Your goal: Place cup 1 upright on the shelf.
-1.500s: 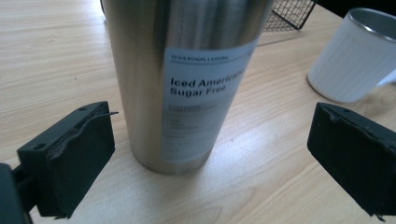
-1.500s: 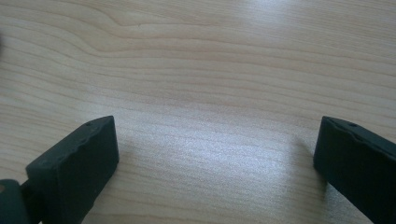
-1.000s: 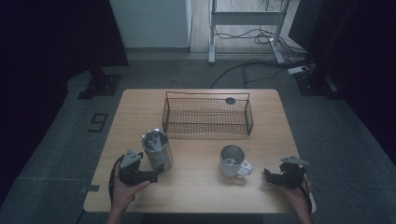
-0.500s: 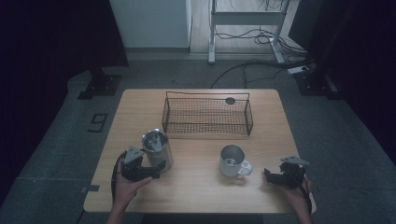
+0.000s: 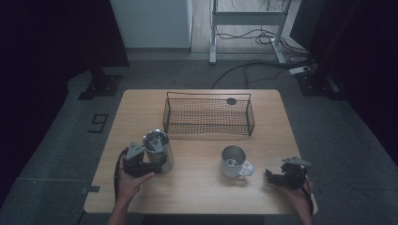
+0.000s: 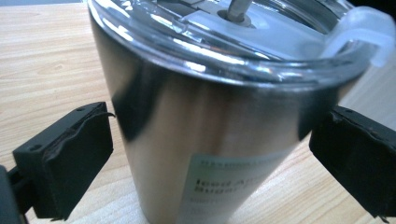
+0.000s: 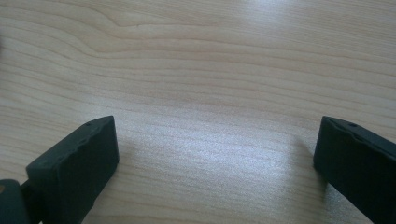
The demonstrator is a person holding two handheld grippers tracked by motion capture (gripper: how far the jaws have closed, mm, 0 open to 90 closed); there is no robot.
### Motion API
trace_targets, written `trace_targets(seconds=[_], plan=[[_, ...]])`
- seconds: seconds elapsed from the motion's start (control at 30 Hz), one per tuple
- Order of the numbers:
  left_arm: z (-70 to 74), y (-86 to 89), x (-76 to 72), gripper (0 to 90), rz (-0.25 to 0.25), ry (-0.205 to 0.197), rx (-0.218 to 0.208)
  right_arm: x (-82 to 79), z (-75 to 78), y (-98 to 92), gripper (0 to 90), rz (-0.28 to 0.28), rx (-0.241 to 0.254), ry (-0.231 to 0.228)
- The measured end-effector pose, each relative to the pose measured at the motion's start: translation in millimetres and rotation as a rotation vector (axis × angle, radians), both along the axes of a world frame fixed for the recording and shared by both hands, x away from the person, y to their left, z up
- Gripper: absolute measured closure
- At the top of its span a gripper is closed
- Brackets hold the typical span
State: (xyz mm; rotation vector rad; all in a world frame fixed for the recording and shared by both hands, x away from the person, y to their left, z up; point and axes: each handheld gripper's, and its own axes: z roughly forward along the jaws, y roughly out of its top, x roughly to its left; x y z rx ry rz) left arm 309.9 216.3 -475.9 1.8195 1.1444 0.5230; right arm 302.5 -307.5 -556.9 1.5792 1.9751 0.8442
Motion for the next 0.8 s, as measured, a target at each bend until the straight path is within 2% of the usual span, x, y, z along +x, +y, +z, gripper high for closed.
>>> trace_targets(seconds=[0.2,0.5,0.8], plan=[[-2.8,-4.9,5.9,0.0,0.018,-0.009,0.008,0.0,0.0,0.0,0.0,0.0,0.0,0.0],[-9.2,-10.1,16.8,0.2,0.015,0.012,0.009,0.0,0.0,0.0,0.0,0.0,0.0,0.0],[-11.8,-9.4,19.7,1.6,0.0,-0.003,0.013,0.0,0.0,0.0,0.0,0.0,0.0,0.0]])
